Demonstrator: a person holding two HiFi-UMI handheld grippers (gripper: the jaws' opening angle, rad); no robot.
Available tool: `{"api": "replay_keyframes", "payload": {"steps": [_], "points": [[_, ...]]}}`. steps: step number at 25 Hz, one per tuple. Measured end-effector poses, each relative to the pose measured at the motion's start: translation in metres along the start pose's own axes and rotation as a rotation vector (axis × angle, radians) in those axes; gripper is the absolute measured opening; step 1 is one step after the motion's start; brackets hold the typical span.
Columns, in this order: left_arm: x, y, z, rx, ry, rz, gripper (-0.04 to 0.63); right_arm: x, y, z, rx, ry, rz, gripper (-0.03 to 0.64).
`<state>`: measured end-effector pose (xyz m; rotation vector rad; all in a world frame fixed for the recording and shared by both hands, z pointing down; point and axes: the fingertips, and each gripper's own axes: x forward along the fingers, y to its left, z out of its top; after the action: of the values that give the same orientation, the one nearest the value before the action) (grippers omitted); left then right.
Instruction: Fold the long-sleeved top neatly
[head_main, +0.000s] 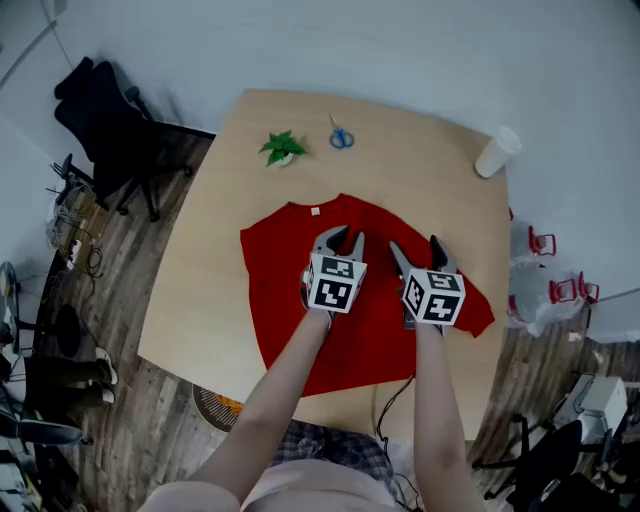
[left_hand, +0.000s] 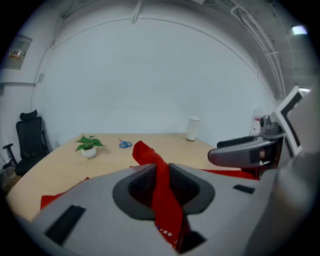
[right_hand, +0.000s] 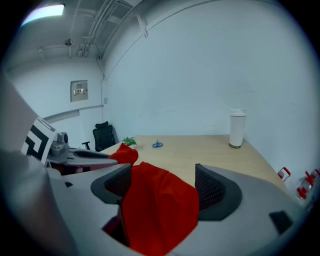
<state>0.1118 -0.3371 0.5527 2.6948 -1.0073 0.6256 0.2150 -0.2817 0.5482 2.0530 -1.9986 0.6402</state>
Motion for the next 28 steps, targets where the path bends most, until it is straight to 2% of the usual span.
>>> {"api": "replay_keyframes", "payload": {"steps": [7,13,17,22,28], "points": [[0.037,-0.025,-0.044,0.034,0.092,-0.041,0.077,-0.005,-0.029,-0.024,0.031,0.032,-0.043,0.385],[0.051,-0.042,-0.057,0.035,0.121,-0.091,0.084,-0.018,-0.054,-0.034,0.06,0.034,-0.093,0.383],[0.057,-0.059,-0.059,0.003,0.133,-0.167,0.134,-0.028,-0.067,-0.035,0.078,0.026,-0.119,0.385],[0.054,-0.09,-0.045,-0.043,0.082,-0.275,0.238,-0.045,-0.087,-0.035,0.111,0.007,-0.158,0.387],[0.051,-0.099,-0.038,-0.069,0.07,-0.267,0.284,-0.06,-0.103,-0.04,0.135,-0.003,-0.189,0.388]]}}
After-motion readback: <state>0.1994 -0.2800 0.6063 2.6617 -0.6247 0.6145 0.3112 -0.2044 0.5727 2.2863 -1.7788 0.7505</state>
